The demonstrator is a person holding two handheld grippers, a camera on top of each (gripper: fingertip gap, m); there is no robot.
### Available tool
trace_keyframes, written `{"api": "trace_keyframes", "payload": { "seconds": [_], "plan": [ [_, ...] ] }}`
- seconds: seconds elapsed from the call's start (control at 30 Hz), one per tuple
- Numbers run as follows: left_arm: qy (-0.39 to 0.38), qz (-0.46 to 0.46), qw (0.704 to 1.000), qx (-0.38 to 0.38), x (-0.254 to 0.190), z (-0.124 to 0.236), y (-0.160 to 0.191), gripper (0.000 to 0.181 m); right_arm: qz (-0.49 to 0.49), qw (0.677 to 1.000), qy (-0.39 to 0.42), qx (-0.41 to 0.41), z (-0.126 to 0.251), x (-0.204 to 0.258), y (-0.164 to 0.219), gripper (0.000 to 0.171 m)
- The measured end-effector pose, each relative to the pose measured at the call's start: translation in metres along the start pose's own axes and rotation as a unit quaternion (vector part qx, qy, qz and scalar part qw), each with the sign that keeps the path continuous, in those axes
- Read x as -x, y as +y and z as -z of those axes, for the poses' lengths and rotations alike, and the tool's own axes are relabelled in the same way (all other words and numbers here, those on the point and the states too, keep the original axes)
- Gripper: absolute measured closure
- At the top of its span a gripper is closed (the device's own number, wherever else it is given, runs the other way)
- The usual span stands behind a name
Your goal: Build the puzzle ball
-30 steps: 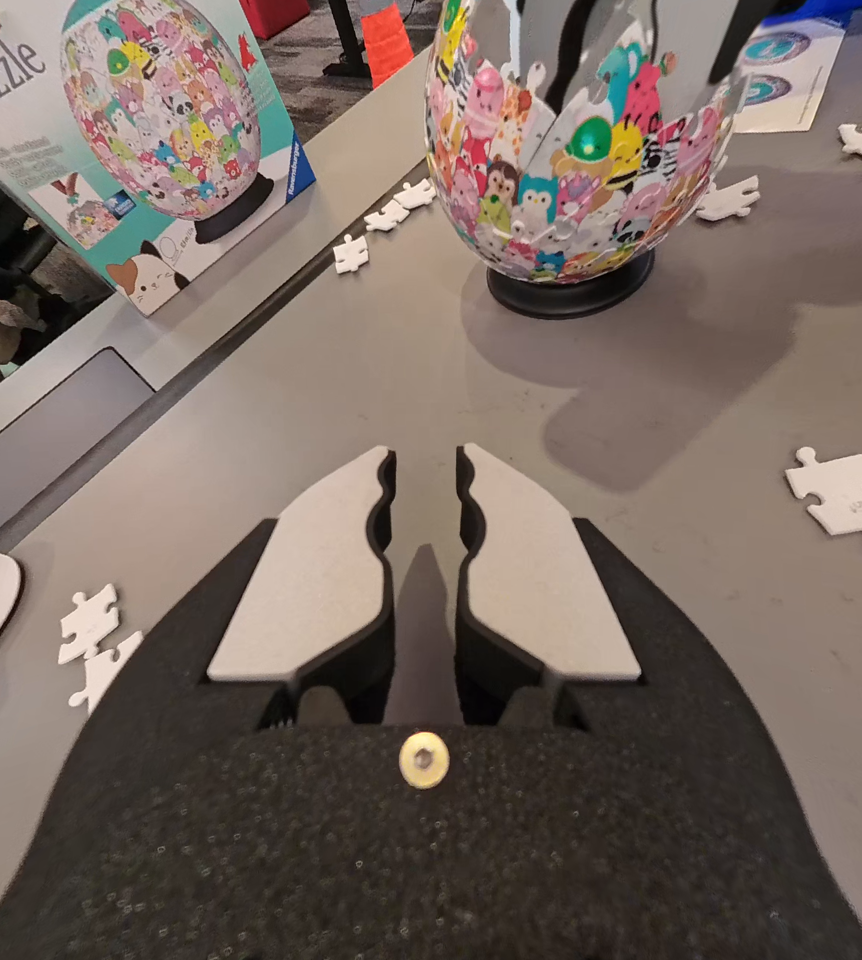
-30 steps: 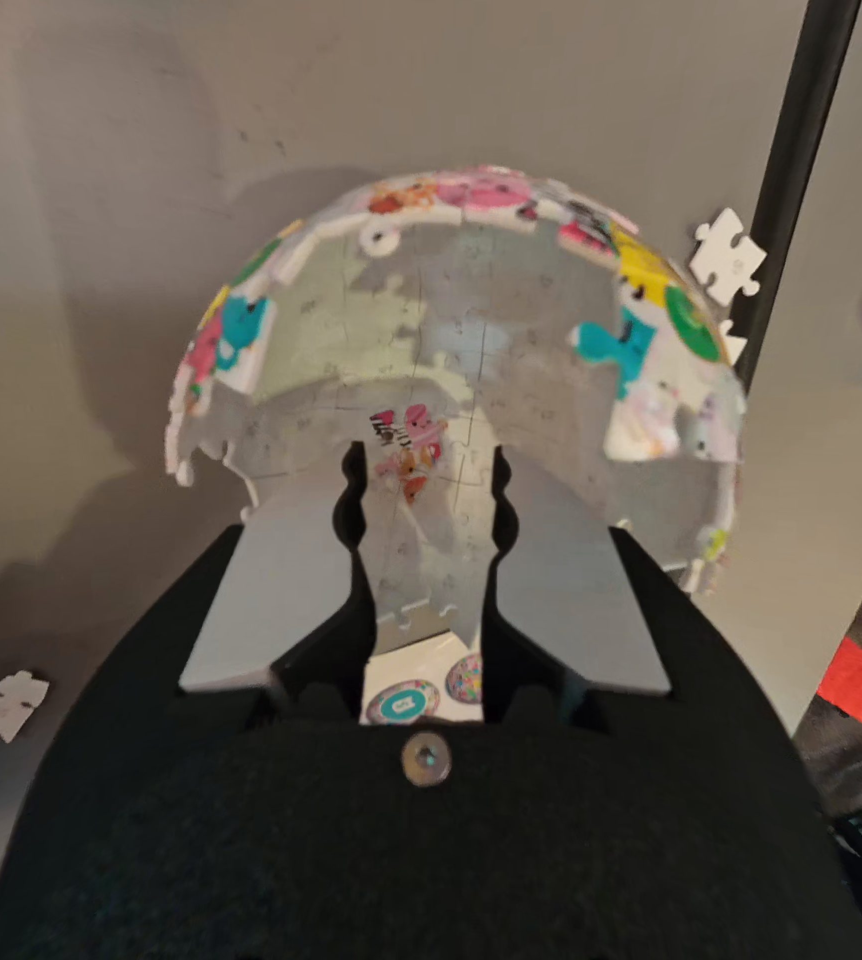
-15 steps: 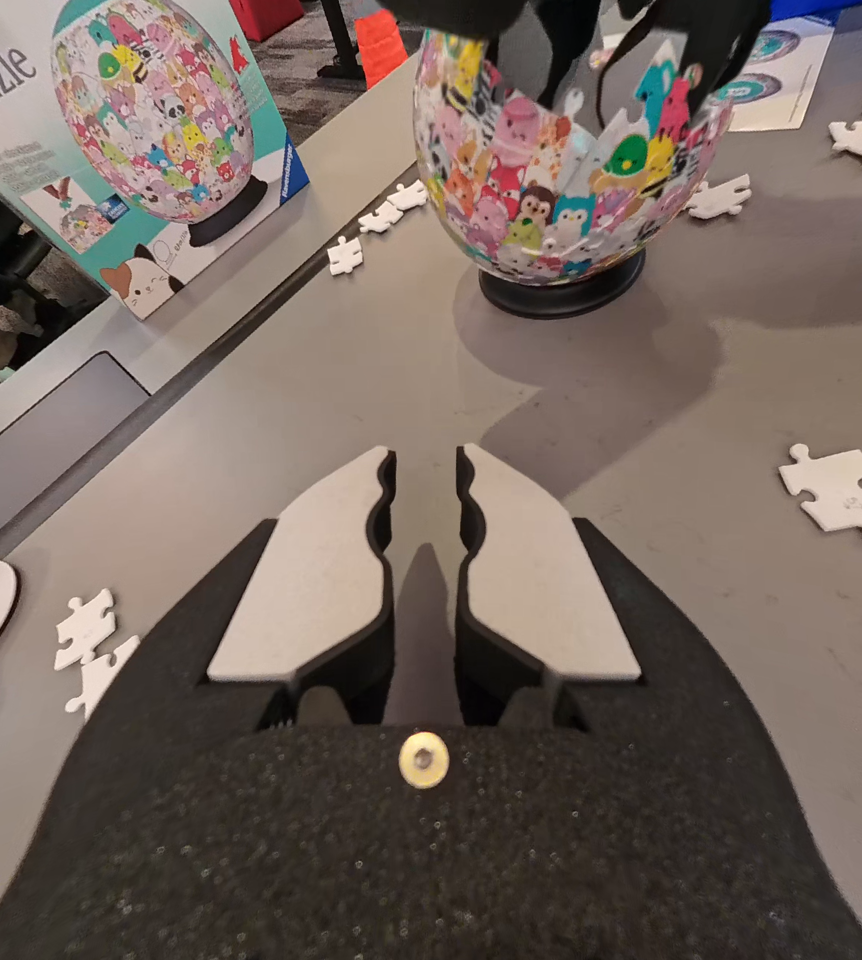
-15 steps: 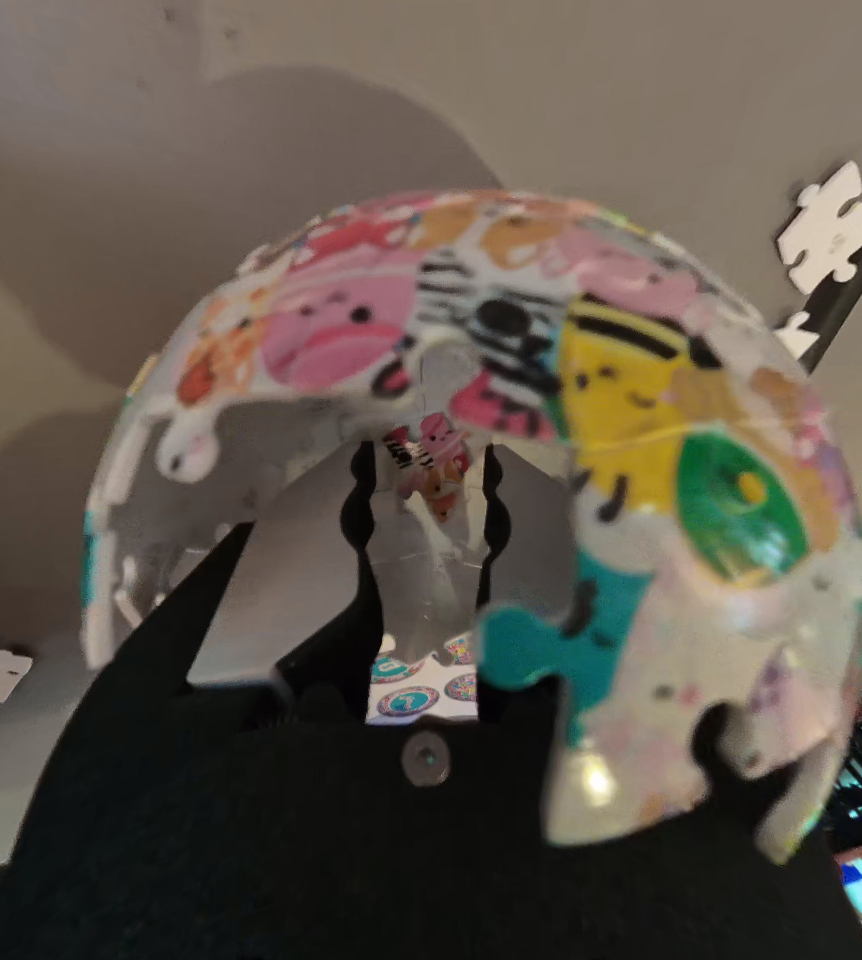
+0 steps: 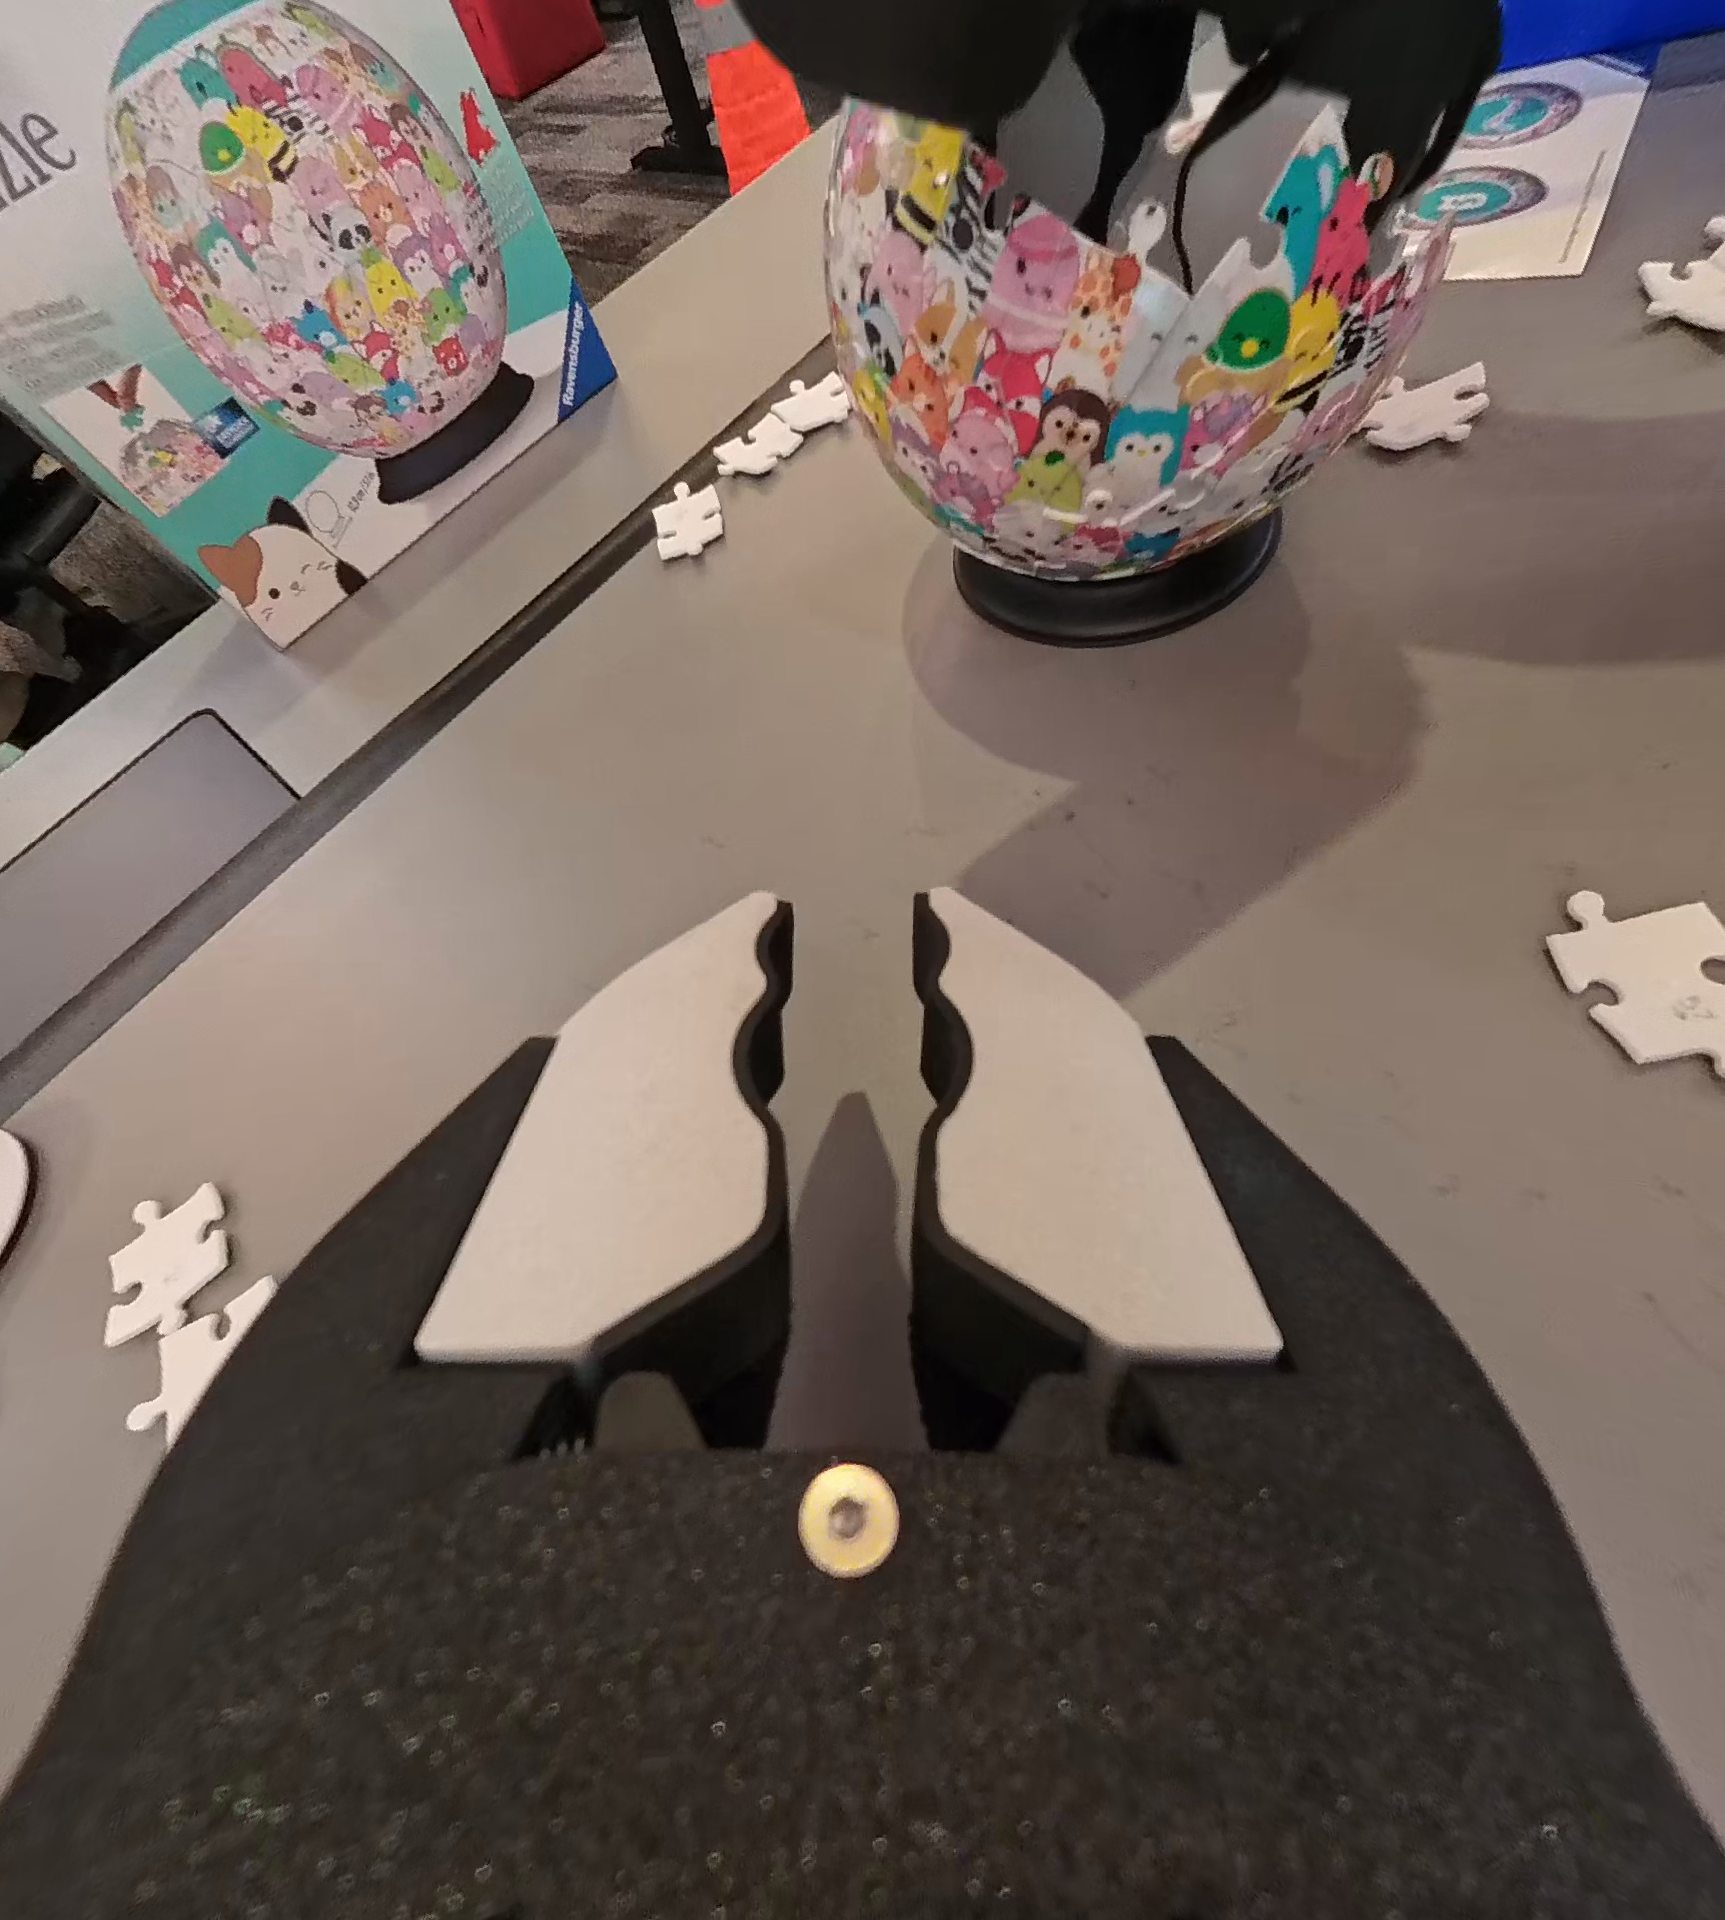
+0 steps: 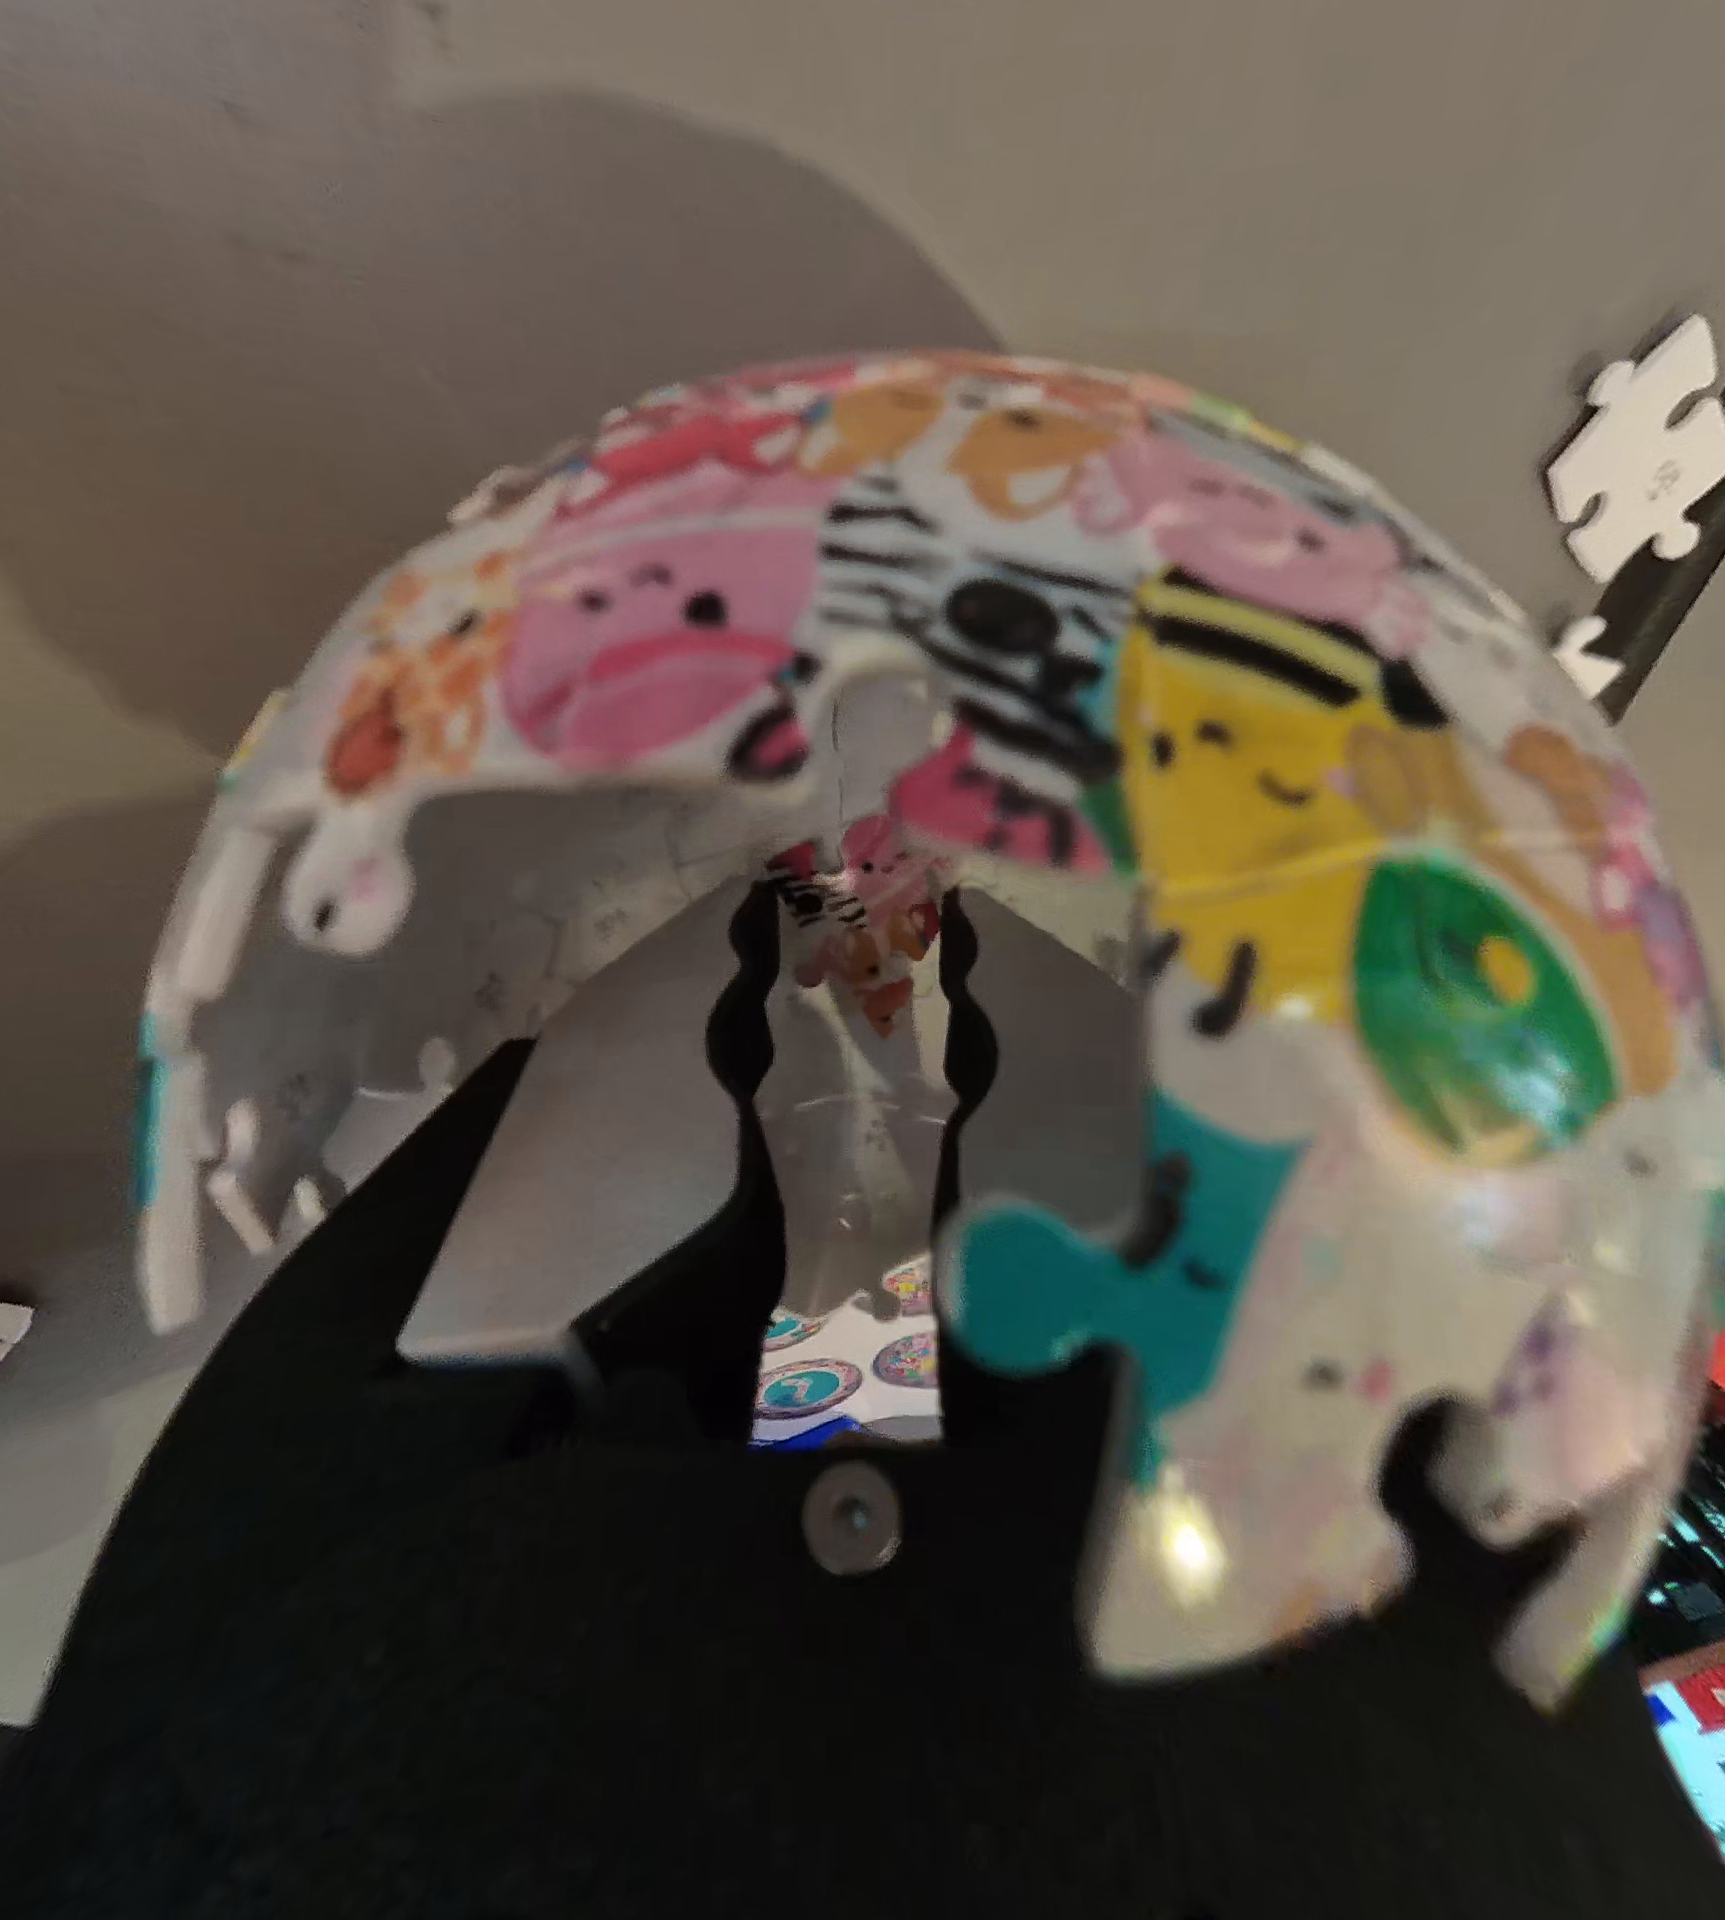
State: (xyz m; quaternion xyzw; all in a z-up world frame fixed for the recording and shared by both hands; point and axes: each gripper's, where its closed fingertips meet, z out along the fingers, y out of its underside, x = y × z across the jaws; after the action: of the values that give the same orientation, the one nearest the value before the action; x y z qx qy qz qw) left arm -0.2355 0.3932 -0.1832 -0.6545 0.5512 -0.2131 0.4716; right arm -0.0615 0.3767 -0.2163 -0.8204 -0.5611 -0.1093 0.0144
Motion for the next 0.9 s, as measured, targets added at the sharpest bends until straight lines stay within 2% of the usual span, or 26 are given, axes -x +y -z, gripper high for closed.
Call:
{"api": "trace_keyframes", "payload": {
  "seconds": [0.13, 0.27, 0.37, 0.43, 0.47, 0.5, 0.53, 0.6, 0.67, 0.7, 0.73, 0.77, 0.83, 0.9],
  "plan": [
    [-0.001, 0.000, 1.000, 0.000, 0.000, 0.000, 0.000, 0.160, -0.005, 1.000, 0.010, -0.025, 0.016, -0.002, -0.001, 0.141],
    [-0.002, 0.001, 1.000, -0.003, 0.001, 0.001, -0.001, 0.160, -0.034, 0.994, 0.028, -0.095, 0.062, 0.001, 0.006, 0.142],
    [0.001, 0.019, 1.000, -0.012, -0.001, 0.005, -0.005, 0.160, -0.064, 0.976, 0.027, -0.207, 0.107, 0.028, 0.016, 0.142],
    [0.043, 0.090, 0.994, -0.051, -0.017, 0.016, -0.023, 0.161, -0.078, 0.942, 0.023, -0.325, 0.134, 0.053, 0.017, 0.142],
    [0.088, 0.145, 0.982, -0.082, -0.032, 0.023, -0.039, 0.161, -0.090, 0.916, 0.026, -0.390, 0.149, 0.063, 0.015, 0.143],
    [0.150, 0.207, 0.960, -0.116, -0.050, 0.031, -0.060, 0.161, -0.104, 0.883, 0.014, -0.457, 0.163, 0.076, 0.012, 0.143],
    [0.224, 0.270, 0.925, -0.148, -0.069, 0.041, -0.083, 0.160, -0.119, 0.842, -0.005, -0.525, 0.180, 0.088, 0.008, 0.143],
    [0.361, 0.384, 0.825, -0.202, -0.099, 0.060, -0.128, 0.160, -0.144, 0.740, -0.054, -0.654, 0.214, 0.109, 0.004, 0.143],
    [0.471, 0.466, 0.712, -0.232, -0.120, 0.074, -0.158, 0.158, -0.155, 0.622, -0.110, -0.759, 0.244, 0.125, 0.008, 0.143],
    [0.515, 0.491, 0.661, -0.239, -0.129, 0.079, -0.168, 0.155, -0.158, 0.570, -0.142, -0.794, 0.254, 0.132, 0.011, 0.143],
    [0.545, 0.509, 0.621, -0.243, -0.137, 0.083, -0.175, 0.153, -0.159, 0.531, -0.170, -0.815, 0.259, 0.137, 0.014, 0.143],
    [0.562, 0.518, 0.596, -0.246, -0.145, 0.085, -0.180, 0.150, -0.161, 0.492, -0.193, -0.834, 0.264, 0.140, 0.017, 0.143],
    [0.579, 0.517, 0.581, -0.244, -0.162, 0.086, -0.189, 0.149, -0.163, 0.435, -0.218, -0.858, 0.270, 0.145, 0.022, 0.143],
    [0.594, 0.519, 0.562, -0.248, -0.173, 0.091, -0.198, 0.146, -0.162, 0.425, -0.228, -0.861, 0.266, 0.150, 0.020, 0.144]
  ]
}}
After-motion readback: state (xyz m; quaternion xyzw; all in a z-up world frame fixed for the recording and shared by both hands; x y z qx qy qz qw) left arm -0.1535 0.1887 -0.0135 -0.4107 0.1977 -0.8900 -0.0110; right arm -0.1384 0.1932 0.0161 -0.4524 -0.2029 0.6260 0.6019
